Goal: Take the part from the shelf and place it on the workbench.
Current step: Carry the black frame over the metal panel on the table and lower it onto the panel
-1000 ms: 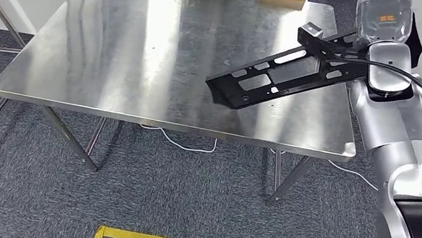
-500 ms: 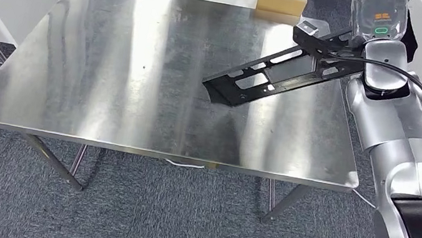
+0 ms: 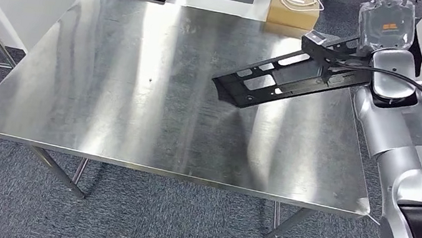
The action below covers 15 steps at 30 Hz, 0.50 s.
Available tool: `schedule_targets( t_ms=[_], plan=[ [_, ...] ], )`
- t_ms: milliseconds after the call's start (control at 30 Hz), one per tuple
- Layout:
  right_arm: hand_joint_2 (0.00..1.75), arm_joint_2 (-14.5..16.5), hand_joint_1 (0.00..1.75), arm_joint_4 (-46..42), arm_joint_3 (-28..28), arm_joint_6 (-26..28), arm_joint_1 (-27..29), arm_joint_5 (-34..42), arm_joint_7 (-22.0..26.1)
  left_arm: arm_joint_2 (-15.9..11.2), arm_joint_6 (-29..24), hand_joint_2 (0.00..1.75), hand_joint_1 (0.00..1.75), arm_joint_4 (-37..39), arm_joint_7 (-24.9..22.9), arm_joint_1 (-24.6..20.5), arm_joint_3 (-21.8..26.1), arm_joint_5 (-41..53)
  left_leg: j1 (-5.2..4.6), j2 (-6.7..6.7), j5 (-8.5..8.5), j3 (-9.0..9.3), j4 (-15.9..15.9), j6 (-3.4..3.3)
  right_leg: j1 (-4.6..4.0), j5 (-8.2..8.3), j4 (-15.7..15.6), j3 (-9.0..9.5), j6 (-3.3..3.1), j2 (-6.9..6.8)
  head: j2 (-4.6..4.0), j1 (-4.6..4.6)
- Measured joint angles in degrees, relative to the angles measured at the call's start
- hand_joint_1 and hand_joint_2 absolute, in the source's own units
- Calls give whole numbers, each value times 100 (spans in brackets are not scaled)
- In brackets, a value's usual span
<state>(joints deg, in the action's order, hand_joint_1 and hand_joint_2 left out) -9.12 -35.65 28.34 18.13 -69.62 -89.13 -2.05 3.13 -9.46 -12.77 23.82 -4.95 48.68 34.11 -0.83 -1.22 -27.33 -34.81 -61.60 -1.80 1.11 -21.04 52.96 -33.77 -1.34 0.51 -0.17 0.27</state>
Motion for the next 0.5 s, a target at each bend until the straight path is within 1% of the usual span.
schedule_targets(
  t_ms=[67, 100, 133, 167, 200, 233, 267, 300, 333, 367, 400, 433, 500],
  plan=[
    [175, 19, 175, 1, 1, 18, -42, 64, 54, 4, 1, 175, 0, 1, 1, -2, -1, 8, 89, 43, -371, -393, -770, 105, 4, -28, 3, 38, -23, 3, 0, -2],
    [175, 29, 175, 4, -3, 32, -47, 134, 115, 3, 3, 175, 0, 1, 1, -3, -1, 20, 139, 57, -470, -568, -1058, 156, 11, -42, 6, 53, -20, 8, 0, -1],
    [175, 37, 175, 11, -10, 45, -43, 229, 203, 1, 5, 175, 0, 1, 1, -5, -2, 38, 191, 74, -442, -655, -1141, 203, 26, -62, 14, 72, 0, 14, 0, -4],
    [175, 47, 175, 23, -20, 58, -39, 330, 306, -1, 6, 175, 0, 1, 1, -9, -2, 57, 238, 91, -292, -627, -988, 247, 49, -89, 28, 93, 31, 20, 0, -3],
    [175, 64, 175, 39, -33, 72, -39, 423, 411, -4, 6, 175, 0, 1, 0, -15, -2, 81, 282, 104, -44, -500, -638, 293, 75, -123, 54, 114, 70, 25, 0, -3],
    [175, 93, 175, 58, -44, 90, -45, 499, 508, -3, 7, 175, 0, 1, 0, -20, -2, 99, 324, 112, 216, -334, -211, 343, 94, -164, 90, 128, 119, 30, 0, -4],
    [175, 131, 175, 81, -51, 118, -55, 552, 587, -1, 10, 175, 0, 2, -1, -30, -2, 114, 338, 107, 348, -211, 135, 359, 104, -199, 130, 127, 162, 38, 0, -10],
    [175, 176, 175, 109, -57, 145, -66, 590, 652, -2, 15, 175, 0, 2, -4, -44, -3, 126, 338, 103, 425, -129, 355, 345, 99, -227, 162, 112, 203, 47, 0, -14],
    [175, 224, 175, 142, -58, 168, -71, 616, 706, -2, 20, 175, 0, 3, -6, -59, -3, 134, 323, 95, 434, -102, 437, 306, 80, -248, 182, 94, 242, 55, 0, -19],
    [175, 271, 175, 179, -57, 186, -73, 636, 753, -1, 25, 175, 0, 3, -9, -77, -4, 141, 300, 88, 422, -109, 437, 254, 60, -256, 203, 78, 262, 60, 0, -21],
    [175, 316, 175, 221, -56, 196, -74, 646, 794, -1, 27, 175, 0, 3, -12, -96, -4, 152, 279, 81, 477, -102, 434, 221, 43, -259, 208, 69, 275, 60, 0, -20],
    [175, 361, 175, 261, -52, 207, -68, 643, 823, 3, 27, 175, 0, 3, -14, -113, -4, 163, 258, 67, 510, -103, 439, 207, 34, -259, 210, 69, 281, 56, 0, -19],
    [175, 452, 175, 349, -31, 251, -61, 599, 846, 4, 23, 175, 0, 3, -21, -145, -4, 179, 212, 27, 525, -114, 439, 195, 45, -252, 188, 72, 275, 31, 0, -18]
  ],
)
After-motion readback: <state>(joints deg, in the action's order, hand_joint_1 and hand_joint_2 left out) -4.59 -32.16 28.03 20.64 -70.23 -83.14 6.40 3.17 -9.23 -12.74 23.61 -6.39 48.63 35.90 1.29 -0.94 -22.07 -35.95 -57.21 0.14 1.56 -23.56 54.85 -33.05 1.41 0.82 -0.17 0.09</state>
